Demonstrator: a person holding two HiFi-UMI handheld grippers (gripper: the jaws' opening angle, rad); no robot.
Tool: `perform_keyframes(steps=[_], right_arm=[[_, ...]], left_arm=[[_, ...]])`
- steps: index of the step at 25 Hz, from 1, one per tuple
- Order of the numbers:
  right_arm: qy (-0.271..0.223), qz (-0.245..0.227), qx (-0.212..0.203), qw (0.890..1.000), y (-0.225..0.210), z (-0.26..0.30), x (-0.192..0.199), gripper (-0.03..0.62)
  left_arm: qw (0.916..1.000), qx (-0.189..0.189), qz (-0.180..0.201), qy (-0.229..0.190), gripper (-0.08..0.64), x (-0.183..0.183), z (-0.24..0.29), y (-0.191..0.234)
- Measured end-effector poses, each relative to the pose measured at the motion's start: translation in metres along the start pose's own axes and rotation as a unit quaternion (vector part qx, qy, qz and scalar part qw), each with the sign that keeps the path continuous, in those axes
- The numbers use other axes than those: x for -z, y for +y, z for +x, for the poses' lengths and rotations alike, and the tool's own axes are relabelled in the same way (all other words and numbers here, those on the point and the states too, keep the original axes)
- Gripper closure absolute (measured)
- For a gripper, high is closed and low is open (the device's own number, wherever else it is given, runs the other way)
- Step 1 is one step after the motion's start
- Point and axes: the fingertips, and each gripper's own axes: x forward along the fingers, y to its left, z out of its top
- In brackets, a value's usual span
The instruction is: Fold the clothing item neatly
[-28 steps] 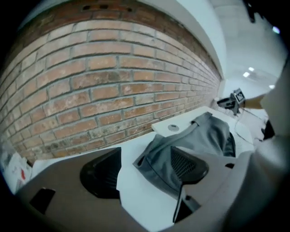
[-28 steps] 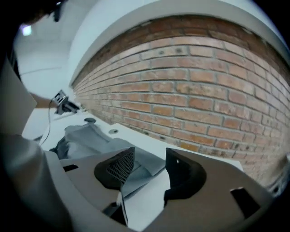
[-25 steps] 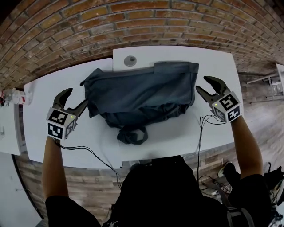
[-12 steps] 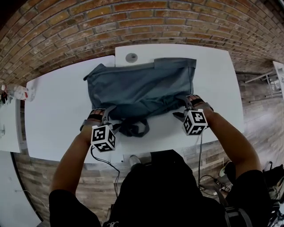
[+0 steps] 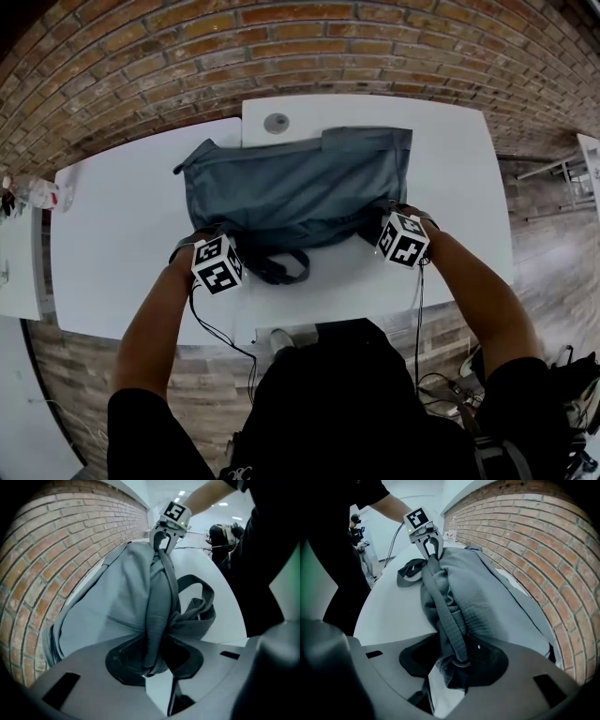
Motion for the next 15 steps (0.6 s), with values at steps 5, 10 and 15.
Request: perform_keyframes(steps=[5, 10, 15], right_arm=[[0.002, 0.018, -0.024, 1.0, 0.012, -0.005, -0.001, 0.452], [0.008, 0.025, -0.107, 0.994, 0.065, -0.032, 0.006, 0.469], [0.014, 0.041, -0.253, 0.967, 0.134, -0.084, 0.003, 0.477]], left_arm=[[0.9998, 0.013, -0.001, 0.015, 0.492, 0.003, -0.008, -0.014], [0.9938, 0.111, 0.007, 0.008, 0.493, 0.0, -0.041, -0.074], [0.9628, 0.27, -0.003, -0.01, 0.494, -0.004, -0.095, -0.144]])
